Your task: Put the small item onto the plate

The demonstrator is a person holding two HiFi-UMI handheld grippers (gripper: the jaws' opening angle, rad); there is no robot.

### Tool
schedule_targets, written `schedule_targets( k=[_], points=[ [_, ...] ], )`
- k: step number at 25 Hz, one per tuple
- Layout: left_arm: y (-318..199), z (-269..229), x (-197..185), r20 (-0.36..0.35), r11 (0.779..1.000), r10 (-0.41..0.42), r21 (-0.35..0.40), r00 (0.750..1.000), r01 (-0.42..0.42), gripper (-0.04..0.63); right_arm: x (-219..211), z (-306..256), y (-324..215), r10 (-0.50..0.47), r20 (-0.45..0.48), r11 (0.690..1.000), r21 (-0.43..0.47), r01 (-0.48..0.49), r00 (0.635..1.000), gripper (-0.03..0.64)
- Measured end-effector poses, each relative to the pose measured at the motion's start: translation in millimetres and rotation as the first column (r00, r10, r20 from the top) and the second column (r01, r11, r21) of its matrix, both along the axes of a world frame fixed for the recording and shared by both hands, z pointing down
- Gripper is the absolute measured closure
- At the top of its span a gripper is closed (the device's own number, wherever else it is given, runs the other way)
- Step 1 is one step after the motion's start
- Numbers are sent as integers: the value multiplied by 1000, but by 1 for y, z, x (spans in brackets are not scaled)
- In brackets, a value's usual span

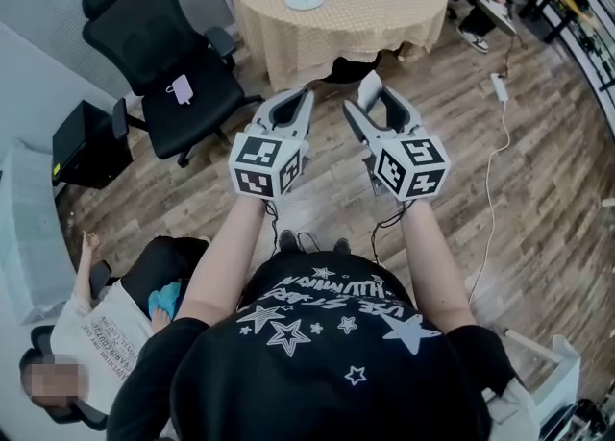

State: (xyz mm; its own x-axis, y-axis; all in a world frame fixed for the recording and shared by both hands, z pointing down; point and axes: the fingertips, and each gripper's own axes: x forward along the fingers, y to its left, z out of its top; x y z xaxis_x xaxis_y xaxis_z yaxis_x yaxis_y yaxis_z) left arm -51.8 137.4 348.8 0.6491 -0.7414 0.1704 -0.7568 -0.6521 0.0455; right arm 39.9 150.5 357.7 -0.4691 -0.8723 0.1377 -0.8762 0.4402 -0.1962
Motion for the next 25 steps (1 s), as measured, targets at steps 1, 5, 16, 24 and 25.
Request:
schedule_targets(
  k=[1,5,16,24,25],
  points=[
    [2,-1,3,-2,1000,0,2,1000,0,587,1,-2,1,-6,0,1000,7,6,1000,315],
    [8,-4,14,-2,1000,-21,15,1000,21,588,12,-8,5,-32,30,999,23,32,999,315],
    [23,3,23,-9,996,-88,14,996,88,587,28,4,9,-86,47,996,9,86,995,314],
    [-7,12,13,-17,996,-88,3,996,88,587,27,17,-12,-70,46,997,-26,72,996,315],
    [-13,15,13,-19,996,-85,0,996,85,587,28,20,-17,-65,45,997,-33,67,997,315]
  ],
)
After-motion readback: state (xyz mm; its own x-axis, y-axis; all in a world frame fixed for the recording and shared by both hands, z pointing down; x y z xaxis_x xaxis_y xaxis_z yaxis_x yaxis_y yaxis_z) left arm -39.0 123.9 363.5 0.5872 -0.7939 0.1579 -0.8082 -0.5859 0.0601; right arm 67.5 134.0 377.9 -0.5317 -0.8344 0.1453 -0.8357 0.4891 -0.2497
